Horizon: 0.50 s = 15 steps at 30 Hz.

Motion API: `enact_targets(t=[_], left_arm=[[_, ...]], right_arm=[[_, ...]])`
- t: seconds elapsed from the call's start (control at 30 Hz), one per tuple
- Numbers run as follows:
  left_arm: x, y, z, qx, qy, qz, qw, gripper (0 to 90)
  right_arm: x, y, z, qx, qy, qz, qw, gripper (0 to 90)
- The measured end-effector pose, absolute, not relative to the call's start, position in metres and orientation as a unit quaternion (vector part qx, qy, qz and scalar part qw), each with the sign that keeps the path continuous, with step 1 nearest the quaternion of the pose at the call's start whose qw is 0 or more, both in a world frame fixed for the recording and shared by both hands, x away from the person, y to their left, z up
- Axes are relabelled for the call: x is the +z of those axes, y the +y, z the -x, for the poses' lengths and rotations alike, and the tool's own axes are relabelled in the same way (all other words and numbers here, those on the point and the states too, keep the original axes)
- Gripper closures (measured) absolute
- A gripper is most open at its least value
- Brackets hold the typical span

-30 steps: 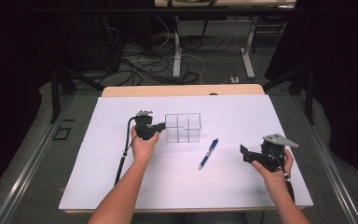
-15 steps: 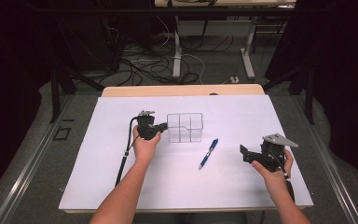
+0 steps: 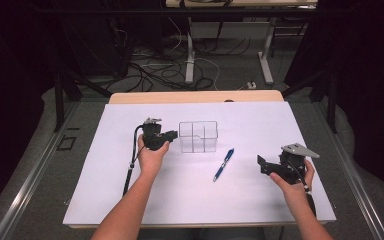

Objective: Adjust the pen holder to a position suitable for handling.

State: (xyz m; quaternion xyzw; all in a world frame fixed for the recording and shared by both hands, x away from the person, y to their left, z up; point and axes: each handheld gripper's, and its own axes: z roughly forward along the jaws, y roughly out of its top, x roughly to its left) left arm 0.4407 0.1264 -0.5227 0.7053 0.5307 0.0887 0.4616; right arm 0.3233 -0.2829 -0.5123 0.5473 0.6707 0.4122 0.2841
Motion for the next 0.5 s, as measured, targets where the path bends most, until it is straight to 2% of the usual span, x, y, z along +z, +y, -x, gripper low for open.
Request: enact_targets(t=[0.27, 0.5], left_arm=[[-0.518, 0.13, -0.43, 0.087, 0.523, -0.706, 0.47, 68.4], [-0.511, 0.129, -0.419, 0.11, 0.499, -0.716, 0.475, 56.8]], right_arm=[[-0.512, -0.283, -0.323, 0.412, 0.669, -0.551, 0.281, 4.2], [-0.511, -0.284, -0.323, 0.412, 0.669, -0.548, 0.288, 4.2]])
